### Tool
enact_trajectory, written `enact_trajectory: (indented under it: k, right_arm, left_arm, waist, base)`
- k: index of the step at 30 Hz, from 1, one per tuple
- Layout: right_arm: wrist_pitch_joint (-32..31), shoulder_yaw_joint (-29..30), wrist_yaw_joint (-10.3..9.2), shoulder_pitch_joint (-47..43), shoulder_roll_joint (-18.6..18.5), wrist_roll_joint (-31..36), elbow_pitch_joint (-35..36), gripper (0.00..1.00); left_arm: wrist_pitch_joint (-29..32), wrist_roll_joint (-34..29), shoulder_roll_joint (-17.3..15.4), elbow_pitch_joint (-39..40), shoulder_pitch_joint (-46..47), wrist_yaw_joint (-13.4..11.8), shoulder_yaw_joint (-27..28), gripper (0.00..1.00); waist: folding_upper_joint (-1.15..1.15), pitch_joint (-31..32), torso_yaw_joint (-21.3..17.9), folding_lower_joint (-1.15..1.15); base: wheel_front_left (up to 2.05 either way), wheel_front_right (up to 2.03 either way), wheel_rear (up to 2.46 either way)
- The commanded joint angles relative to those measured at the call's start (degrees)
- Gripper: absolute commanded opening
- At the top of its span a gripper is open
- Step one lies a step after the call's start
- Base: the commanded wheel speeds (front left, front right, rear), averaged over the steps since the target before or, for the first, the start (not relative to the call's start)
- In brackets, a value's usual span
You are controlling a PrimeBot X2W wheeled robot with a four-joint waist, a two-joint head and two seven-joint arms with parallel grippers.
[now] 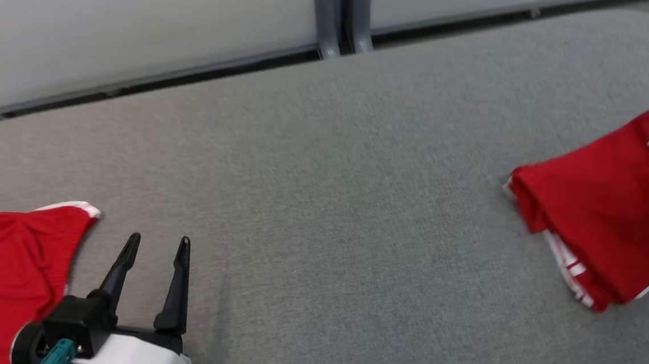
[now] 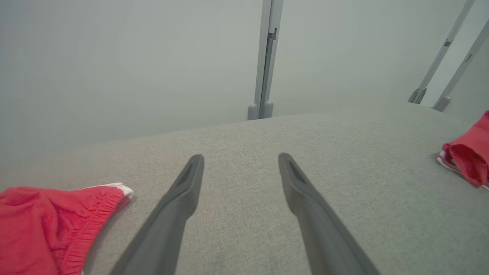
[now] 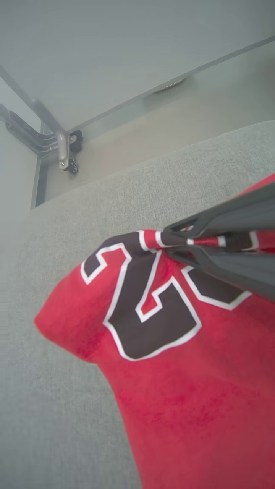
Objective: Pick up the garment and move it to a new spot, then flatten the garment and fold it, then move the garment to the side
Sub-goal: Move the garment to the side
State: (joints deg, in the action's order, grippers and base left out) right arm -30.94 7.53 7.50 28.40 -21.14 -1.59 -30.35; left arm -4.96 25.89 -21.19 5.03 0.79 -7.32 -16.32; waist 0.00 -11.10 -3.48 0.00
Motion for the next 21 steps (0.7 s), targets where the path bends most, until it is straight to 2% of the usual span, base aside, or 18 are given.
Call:
enact_trajectory:
  k: [1,4,7,13,19,20,21]
  right_arm:
    - [2.45,1.71,-0.01,2.03,-0.68,0.85,-1.03,0.00]
    - [5.82,3.85,0.08,4.68,1.33,-1.48,-3.74,0.00]
    - [8.08,4.92,-0.07,6.83,0.15,-0.01,-5.28,0.00]
    - [9.87,12.75,-0.01,5.83,2.47,7.70,-5.96,0.00]
    - [13.43,14.68,-0.01,5.43,4.84,13.74,-3.76,0.00]
    - [13.98,14.47,-0.01,5.52,5.26,14.36,-3.70,0.09]
    - [14.58,13.96,-0.01,5.41,5.67,14.88,-3.67,0.42]
  left_arm:
    - [0.45,-0.80,-0.81,0.56,1.42,0.20,-0.01,1.00]
    - [1.61,-1.48,-1.62,1.99,2.59,-0.01,-0.12,1.00]
    - [2.59,-1.91,-2.45,3.05,3.14,-0.04,-0.35,1.00]
    - [3.71,-2.11,-2.83,3.82,3.25,-0.21,-0.89,1.00]
    - [3.73,-1.36,-2.71,3.22,3.07,-0.01,-1.15,1.00]
    - [3.63,-1.23,-2.61,3.07,3.25,0.14,-1.29,1.00]
    - [3.55,-1.16,-2.50,2.86,3.45,0.22,-1.42,1.00]
  waist:
    - [0.00,-5.35,-3.72,0.00]
    - [0.00,-7.44,-4.34,0.00]
    - [0.00,-8.82,-4.46,0.00]
    - [0.00,-9.02,-4.33,0.00]
    - [0.00,-8.26,-4.84,0.00]
    - [0.00,-8.07,-4.83,0.00]
    - [0.00,-7.81,-4.78,0.00]
  base:
    - [0.00,0.00,0.00]
    - [0.00,0.00,0.00]
    - [0.00,0.00,0.00]
    - [0.00,0.00,0.00]
    - [0.00,0.00,0.00]
    - [0.00,0.00,0.00]
    - [0.00,0.00,0.00]
